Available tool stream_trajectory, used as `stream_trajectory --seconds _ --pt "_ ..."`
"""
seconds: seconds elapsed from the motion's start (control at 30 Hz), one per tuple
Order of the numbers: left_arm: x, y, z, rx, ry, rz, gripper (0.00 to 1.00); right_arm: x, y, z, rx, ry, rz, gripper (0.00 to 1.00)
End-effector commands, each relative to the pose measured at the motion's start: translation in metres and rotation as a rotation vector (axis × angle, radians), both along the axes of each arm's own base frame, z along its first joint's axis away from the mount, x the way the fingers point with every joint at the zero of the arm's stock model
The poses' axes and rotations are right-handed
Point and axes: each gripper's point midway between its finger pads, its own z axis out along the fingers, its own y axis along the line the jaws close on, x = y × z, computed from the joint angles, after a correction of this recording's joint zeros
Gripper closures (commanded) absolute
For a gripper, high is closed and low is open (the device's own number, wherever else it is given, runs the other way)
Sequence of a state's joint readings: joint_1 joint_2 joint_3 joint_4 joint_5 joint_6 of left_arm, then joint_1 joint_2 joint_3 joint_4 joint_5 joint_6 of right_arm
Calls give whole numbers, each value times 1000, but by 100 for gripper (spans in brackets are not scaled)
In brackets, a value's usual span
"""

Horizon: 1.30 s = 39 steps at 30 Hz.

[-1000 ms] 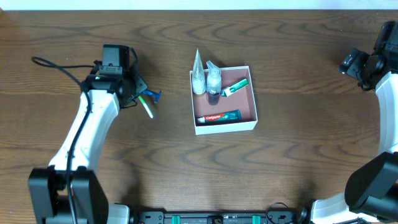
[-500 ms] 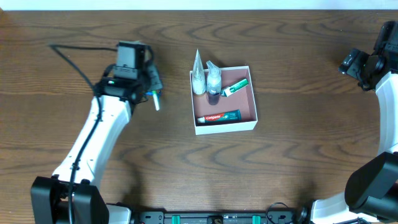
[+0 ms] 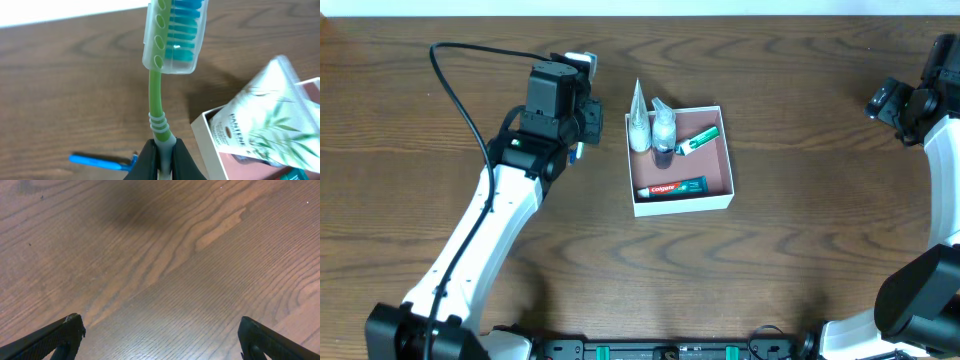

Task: Pack container
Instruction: 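Lift the toothbrush upright and carry it toward the box, then lower the toothbrush into the box and open the left gripper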

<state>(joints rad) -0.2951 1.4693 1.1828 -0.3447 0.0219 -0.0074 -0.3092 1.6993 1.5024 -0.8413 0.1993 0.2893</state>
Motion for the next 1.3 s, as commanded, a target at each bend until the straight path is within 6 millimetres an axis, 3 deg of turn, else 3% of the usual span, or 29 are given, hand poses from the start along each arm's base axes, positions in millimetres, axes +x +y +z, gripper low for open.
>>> stream_trajectory --seconds 0.0,0.13,0.27,0.47,0.63,0.8,0.93,1.27 --pt "-7 -6 22 88 -86 -98 94 0 -3 4 -4 -12 -23 1" --pt "-18 -29 42 135 -159 -210 94 0 -3 4 -4 -12 -23 1" --pt "-36 -66 56 193 -233 -366 94 0 -3 4 -4 -12 -23 1" --pt "-72 -127 57 301 -312 -631 94 0 -3 4 -4 -12 -23 1" --pt "-100 -162 55 373 -366 -800 94 0 -3 4 -4 -12 -23 1" --pt "-113 -173 42 440 -361 -898 94 0 -3 4 -4 -12 -23 1" --pt "-111 -177 26 459 -325 -916 94 0 -3 4 -4 -12 -23 1" --pt "-100 -185 -39 649 -243 -1077 94 0 -3 4 -4 -11 -23 1"
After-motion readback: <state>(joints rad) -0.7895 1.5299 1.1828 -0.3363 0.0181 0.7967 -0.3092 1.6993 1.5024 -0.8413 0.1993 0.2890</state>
